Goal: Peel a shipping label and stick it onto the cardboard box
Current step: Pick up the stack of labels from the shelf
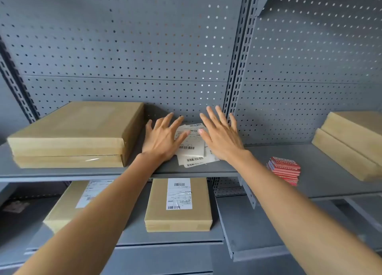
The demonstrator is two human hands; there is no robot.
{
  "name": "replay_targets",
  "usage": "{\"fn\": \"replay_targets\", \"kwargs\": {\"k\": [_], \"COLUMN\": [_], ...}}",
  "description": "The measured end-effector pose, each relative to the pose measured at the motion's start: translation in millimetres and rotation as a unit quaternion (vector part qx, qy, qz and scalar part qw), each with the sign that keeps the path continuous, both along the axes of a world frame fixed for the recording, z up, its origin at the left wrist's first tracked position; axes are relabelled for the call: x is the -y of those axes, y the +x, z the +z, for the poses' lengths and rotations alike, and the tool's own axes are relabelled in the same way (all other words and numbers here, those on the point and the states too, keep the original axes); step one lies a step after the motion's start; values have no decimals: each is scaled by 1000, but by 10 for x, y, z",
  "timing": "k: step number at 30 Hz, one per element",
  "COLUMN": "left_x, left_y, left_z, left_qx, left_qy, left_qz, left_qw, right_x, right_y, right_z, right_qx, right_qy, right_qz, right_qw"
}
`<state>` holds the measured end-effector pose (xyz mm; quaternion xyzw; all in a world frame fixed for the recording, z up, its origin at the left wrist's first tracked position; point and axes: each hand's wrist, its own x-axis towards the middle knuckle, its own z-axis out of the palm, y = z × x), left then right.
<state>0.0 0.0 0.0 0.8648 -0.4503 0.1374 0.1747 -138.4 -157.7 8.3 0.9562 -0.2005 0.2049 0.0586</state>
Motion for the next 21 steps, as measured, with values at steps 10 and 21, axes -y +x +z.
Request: {"fn": "replay_targets", "kwargs": {"k": [10, 21], "left_x": [-26, -31], "left_y": [-60, -75], "left_z": [25, -11], "left_qx": [-69, -144], "left_qy": [75, 8], "left_qz": [10, 19], "left_qw": [995, 989], "right_x": [-2, -10], "right_y": [23, 77], "right_z": [-62, -95], "right_qx": [-128, -73], "right_qy": [95, 214], "right_qz": [-42, -46], "right_qw": [986, 973]}}
